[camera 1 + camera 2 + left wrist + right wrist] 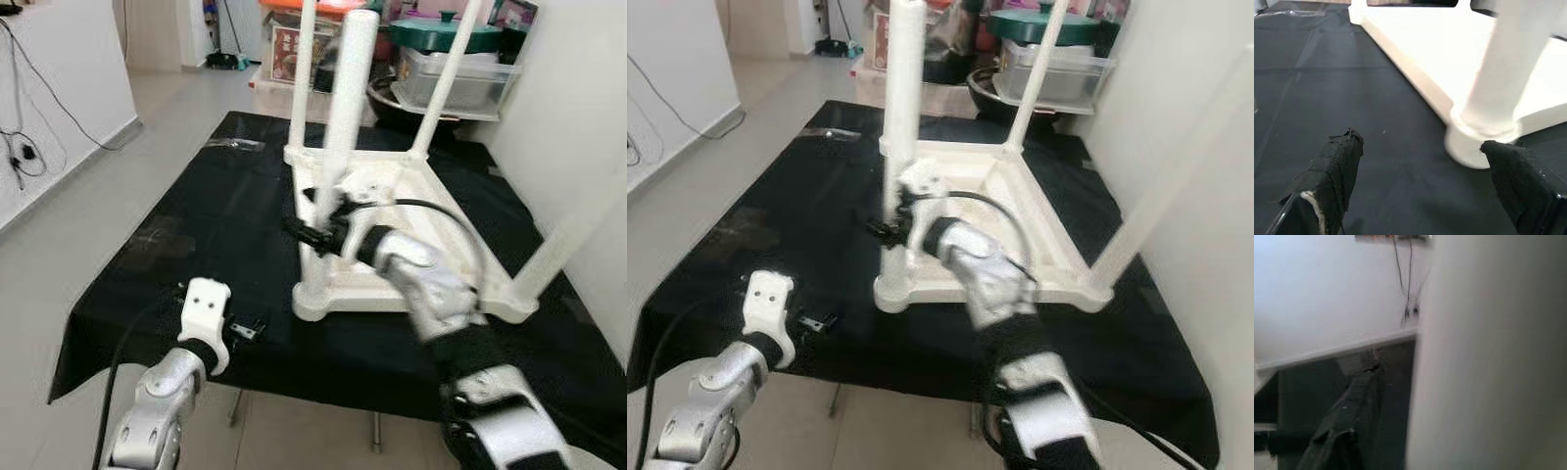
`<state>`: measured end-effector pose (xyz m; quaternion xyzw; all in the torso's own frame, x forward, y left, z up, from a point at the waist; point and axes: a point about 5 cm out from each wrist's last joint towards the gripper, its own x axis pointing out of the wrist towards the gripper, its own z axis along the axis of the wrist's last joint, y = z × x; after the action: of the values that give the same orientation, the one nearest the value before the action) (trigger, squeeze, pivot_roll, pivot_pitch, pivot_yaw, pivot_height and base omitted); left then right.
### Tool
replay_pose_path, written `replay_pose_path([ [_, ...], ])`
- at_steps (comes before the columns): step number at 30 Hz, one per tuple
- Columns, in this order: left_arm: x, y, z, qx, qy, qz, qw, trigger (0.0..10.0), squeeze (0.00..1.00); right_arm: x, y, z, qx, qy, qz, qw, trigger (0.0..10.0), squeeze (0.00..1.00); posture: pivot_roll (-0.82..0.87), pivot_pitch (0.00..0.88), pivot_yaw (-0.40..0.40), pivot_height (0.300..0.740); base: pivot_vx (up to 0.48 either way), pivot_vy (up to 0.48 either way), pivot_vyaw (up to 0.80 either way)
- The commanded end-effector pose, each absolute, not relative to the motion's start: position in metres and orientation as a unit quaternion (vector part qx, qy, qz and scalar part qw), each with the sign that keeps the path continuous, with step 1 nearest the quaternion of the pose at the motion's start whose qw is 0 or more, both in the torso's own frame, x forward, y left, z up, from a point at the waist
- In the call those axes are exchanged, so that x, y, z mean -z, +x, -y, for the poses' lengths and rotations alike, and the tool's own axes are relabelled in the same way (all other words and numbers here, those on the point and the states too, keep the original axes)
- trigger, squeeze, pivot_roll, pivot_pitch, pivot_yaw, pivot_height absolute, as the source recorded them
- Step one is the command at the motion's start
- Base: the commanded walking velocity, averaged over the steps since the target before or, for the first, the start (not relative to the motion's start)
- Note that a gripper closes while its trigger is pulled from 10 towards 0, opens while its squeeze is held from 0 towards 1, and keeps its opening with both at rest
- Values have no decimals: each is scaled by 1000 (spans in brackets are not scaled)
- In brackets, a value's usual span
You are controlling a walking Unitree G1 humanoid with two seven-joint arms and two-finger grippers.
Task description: Building children table
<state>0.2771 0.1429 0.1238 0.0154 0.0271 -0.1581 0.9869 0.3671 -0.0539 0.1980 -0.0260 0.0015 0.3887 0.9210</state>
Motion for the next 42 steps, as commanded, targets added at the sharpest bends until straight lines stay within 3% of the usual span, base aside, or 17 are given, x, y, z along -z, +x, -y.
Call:
replay_pose_path([
  [1, -121, 274, -143, 163, 15, -36, 986, 10000, 0, -180, 372, 55, -337, -28, -51, 940, 0, 0, 123, 0, -106, 740, 0, 0, 0],
  [2, -118, 271, -143, 166, 17, -42, 985, 10000, 0, -171, 384, 74, -189, 12, -84, 978, 0, 0, 116, 0, -102, 740, 0, 0, 0],
  [3, -116, 270, -142, 168, 17, -45, 985, 10000, 0, -160, 386, 94, -68, 47, -111, 990, 0, 0, 115, 0, -101, 740, 0, 0, 0],
  [5, -116, 270, -142, 168, 17, -45, 985, 10000, 0, -160, 386, 94, -68, 47, -111, 990, 0, 0, 115, 0, -101, 740, 0, 0, 0],
  [6, -115, 271, -140, 169, 18, -46, 984, 10000, 0, -147, 384, 113, 39, 68, -135, 988, 0, 0, 115, 0, -101, 740, 0, 0, 0],
  [8, -116, 273, -138, 171, 17, -45, 984, 10000, 0, -131, 373, 129, 143, 77, -154, 975, 0, 0, 117, 0, -97, 740, 0, 0, 0],
  [19, -117, 274, -136, 172, 20, -43, 984, 10000, 0, -140, 362, 98, 159, 103, -148, 971, 0, 0, 107, 0, -96, 740, 0, 0, 0],
  [20, -115, 273, -135, 174, 18, -45, 984, 10000, 0, -154, 371, 93, 94, 91, -146, 981, 10000, 0, 94, 0, -97, 740, 0, 0, 0],
  [22, -115, 273, -134, 175, 17, -45, 983, 10000, 0, -165, 373, 94, 68, 101, -122, 985, 10000, 0, 94, 0, -99, 740, 0, 0, 0],
  [23, -115, 274, -134, 174, 17, -45, 984, 10000, 0, -175, 373, 95, 45, 95, -92, 990, 10000, 1000, 94, 0, -100, 740, 0, 0, 0],
  [27, -117, 276, -135, 171, 15, -41, 984, 10000, 0, -193, 372, 103, 8, 58, -59, 997, 10000, 1000, 90, 0, -101, 740, 0, 0, 0],
  [28, -116, 275, -135, 171, 15, -42, 984, 10000, 0, -206, 377, 106, -73, 68, -40, 994, 10000, 125, 83, 0, -99, 740, 0, 0, 0],
  [31, -116, 275, -135, 172, 15, -42, 984, 10000, 0, -211, 378, 105, -103, 76, -31, 991, 10000, 125, 83, 0, -99, 740, 0, 0, 0],
  [32, -115, 274, -135, 172, 15, -43, 984, 10000, 0, -213, 379, 105, -126, 78, -25, 989, 10000, 0, 81, 0, -98, 740, 0, 0, 0],
  [35, -115, 277, -134, 175, 19, -43, 983, 10000, 0, -215, 378, 95, -271, 55, 10, 961, 10000, 0, 79, 0, -96, 740, 0, 0, 0],
  [38, -115, 278, -134, 176, 19, -43, 983, 10000, 0, -215, 377, 95, -284, 52, 12, 957, 10000, 0, 79, 0, -96, 740, 0, 0, 0],
  [42, -119, 280, -134, 176, 20, -36, 984, 10000, 0, -206, 363, 72, -406, 12, 20, 914, 10000, 0, 105, 0, -109, 740, 0, 0, 0],
])
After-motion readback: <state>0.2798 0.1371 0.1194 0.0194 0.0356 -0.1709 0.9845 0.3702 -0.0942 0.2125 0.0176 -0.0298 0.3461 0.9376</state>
